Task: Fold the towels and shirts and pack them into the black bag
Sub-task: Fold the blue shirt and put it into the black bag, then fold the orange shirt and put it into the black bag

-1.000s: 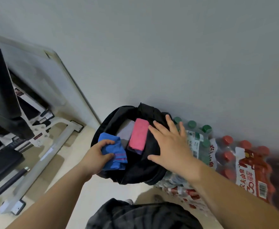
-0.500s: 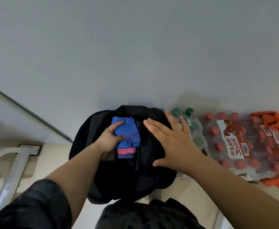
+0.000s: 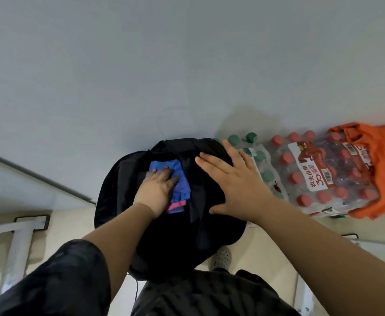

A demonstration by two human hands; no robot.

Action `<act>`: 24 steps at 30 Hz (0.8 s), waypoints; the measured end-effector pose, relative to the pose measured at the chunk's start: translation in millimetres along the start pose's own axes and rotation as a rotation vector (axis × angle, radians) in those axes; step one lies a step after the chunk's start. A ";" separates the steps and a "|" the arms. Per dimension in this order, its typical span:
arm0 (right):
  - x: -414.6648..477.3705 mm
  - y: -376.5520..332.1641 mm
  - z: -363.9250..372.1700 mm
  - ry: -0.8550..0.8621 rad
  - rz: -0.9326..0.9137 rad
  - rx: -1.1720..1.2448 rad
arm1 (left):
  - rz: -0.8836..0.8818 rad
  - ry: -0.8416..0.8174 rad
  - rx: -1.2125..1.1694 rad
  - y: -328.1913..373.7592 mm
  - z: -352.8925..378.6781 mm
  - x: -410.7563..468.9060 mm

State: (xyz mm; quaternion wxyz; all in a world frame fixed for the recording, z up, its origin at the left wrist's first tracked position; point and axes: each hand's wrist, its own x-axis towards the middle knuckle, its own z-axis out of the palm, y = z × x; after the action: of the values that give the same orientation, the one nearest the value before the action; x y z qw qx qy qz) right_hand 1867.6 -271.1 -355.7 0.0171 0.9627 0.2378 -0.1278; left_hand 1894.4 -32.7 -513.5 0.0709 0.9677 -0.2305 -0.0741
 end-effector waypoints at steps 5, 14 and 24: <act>-0.5 2.8 5.2 0.010 0.003 0.003 | -0.128 -0.153 -0.138 -6.6 17.6 3.3; 0.3 6.4 0.5 -0.050 -0.012 0.026 | -0.176 -0.297 -0.082 -2.8 24.8 19.1; -16.7 35.0 2.3 -0.069 -0.171 0.042 | -0.275 -0.246 -0.033 34.5 -16.2 1.7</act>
State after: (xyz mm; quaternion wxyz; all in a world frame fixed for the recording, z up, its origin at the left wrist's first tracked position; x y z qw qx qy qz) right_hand 1869.0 -309.9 -354.7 -0.0057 0.9341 0.3156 -0.1669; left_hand 1883.8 -62.3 -491.9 0.0472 0.9724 -0.1018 -0.2045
